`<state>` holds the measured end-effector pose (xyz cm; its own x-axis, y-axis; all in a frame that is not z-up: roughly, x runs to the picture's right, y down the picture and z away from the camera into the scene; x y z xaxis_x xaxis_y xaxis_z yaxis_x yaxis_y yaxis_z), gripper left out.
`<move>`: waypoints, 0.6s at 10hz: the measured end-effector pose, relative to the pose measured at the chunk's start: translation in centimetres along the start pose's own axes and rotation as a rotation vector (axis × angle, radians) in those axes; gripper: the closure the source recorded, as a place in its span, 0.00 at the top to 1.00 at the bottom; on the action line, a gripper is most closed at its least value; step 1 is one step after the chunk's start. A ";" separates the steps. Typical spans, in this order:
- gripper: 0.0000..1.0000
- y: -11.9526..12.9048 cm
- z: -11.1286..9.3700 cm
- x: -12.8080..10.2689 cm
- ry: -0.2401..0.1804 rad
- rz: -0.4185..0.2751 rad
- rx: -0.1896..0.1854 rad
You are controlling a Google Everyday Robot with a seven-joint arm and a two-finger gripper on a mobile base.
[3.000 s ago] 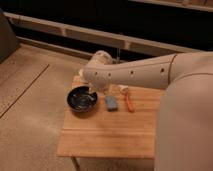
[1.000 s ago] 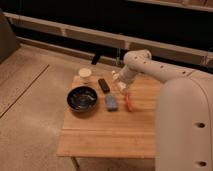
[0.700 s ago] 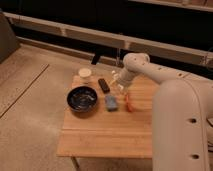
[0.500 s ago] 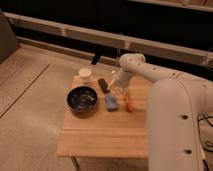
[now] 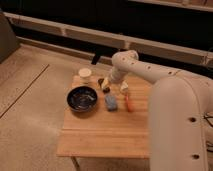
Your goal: Place the white sponge in the ceramic bowl
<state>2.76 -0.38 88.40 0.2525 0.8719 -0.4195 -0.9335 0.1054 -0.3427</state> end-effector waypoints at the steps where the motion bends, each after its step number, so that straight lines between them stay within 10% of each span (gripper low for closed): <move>1: 0.65 0.1 0.3 0.6 0.012 -0.032 0.011; 6: 0.65 -6.4 1.9 4.1 0.185 0.025 0.336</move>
<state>9.29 3.45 90.44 0.2414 0.7783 -0.5796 -0.9636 0.2628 -0.0484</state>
